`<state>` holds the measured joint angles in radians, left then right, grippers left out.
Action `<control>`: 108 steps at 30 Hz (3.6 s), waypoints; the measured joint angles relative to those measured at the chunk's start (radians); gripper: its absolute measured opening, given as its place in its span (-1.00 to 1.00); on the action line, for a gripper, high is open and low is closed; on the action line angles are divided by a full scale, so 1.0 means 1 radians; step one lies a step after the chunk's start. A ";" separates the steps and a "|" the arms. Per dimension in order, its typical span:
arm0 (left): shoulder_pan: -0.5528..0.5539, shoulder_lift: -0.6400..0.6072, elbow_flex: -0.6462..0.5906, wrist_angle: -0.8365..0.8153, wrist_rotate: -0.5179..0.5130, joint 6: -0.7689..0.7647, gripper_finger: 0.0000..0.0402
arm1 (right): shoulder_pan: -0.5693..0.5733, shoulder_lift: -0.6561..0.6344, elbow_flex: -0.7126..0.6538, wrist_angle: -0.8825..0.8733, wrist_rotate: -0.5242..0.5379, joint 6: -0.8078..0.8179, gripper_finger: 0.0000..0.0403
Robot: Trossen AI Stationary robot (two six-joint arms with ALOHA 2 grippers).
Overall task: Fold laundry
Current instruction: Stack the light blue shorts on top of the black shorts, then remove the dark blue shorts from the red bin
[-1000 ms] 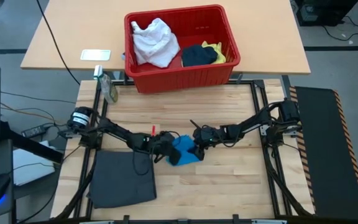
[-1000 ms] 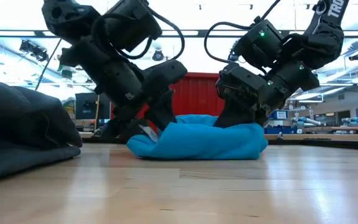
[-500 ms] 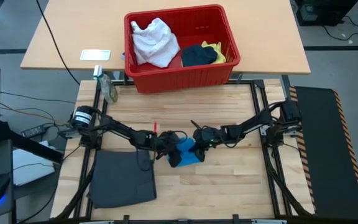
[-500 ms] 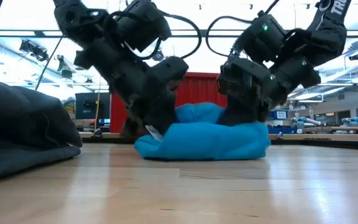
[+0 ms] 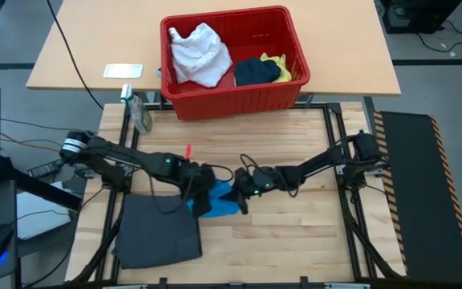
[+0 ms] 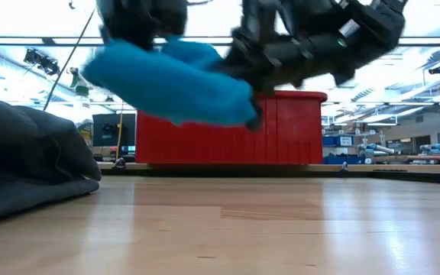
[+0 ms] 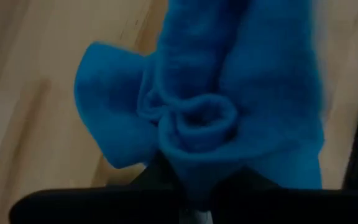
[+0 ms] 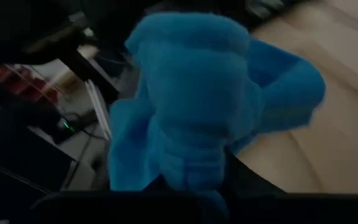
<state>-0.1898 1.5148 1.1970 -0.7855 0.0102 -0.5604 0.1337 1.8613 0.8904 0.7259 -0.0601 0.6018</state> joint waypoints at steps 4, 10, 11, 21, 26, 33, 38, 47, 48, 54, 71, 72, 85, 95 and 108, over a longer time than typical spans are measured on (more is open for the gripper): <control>-0.089 -0.033 0.050 -0.173 -0.015 -0.087 -0.78 | 0.026 0.070 0.150 -0.013 0.006 -0.011 -0.89; -0.266 -0.058 0.013 -0.238 -0.028 -0.282 -0.79 | 0.071 0.204 0.362 -0.080 0.016 -0.061 -0.89; -0.290 -0.058 -0.005 -0.236 -0.036 -0.321 -0.79 | 0.078 0.238 0.396 -0.088 0.018 -0.089 -0.89; -0.518 -0.055 -0.179 -0.234 0.071 -0.677 -0.79 | 0.109 0.640 0.826 -0.097 0.014 -0.118 -0.89; -0.595 -0.057 -0.179 -0.250 0.093 -0.757 -0.78 | 0.107 0.756 1.046 -0.142 -0.062 -0.050 -0.76; -0.675 -0.056 -0.180 -0.374 0.044 -0.833 -0.78 | 0.116 0.763 1.158 -0.306 -0.001 -0.155 -0.29; -0.697 -0.052 -0.239 -0.384 0.026 -0.841 -0.76 | 0.114 0.756 1.158 -0.486 -0.028 -0.196 0.02; -0.677 -0.055 -0.181 -0.482 -0.016 -0.944 -0.22 | 0.086 0.668 1.157 -0.834 -0.016 -0.274 0.28; -0.680 -0.056 -0.163 -0.510 -0.023 -0.944 -0.14 | 0.085 0.652 1.156 -0.863 -0.005 -0.291 0.29; -0.693 -0.056 -0.101 -0.607 -0.093 -0.939 0.24 | 0.101 0.560 1.156 -0.941 0.099 -0.350 0.29; -0.819 -0.057 0.021 -0.606 -0.257 -1.121 0.21 | 0.133 0.285 0.825 -1.057 0.458 -0.417 0.23; -0.824 -0.056 0.021 -0.608 -0.283 -1.127 0.19 | 0.124 0.260 0.771 -1.026 0.450 -0.408 0.23; -0.509 -0.056 -0.210 -0.139 -0.377 -0.618 -0.09 | 0.055 -0.168 0.161 -0.788 0.482 -0.315 0.21; -0.200 -0.050 -0.244 0.331 -0.549 -0.123 -0.13 | 0.054 -0.313 -0.204 -0.467 0.506 -0.177 0.19; 0.171 0.064 -0.244 0.849 -0.390 0.405 -0.13 | 0.036 -0.345 -0.266 -0.653 0.648 -0.139 0.19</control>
<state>-0.0186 1.5783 0.9531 0.0632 -0.3793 -0.1554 0.1699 1.5167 0.6247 0.0724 0.5875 0.4630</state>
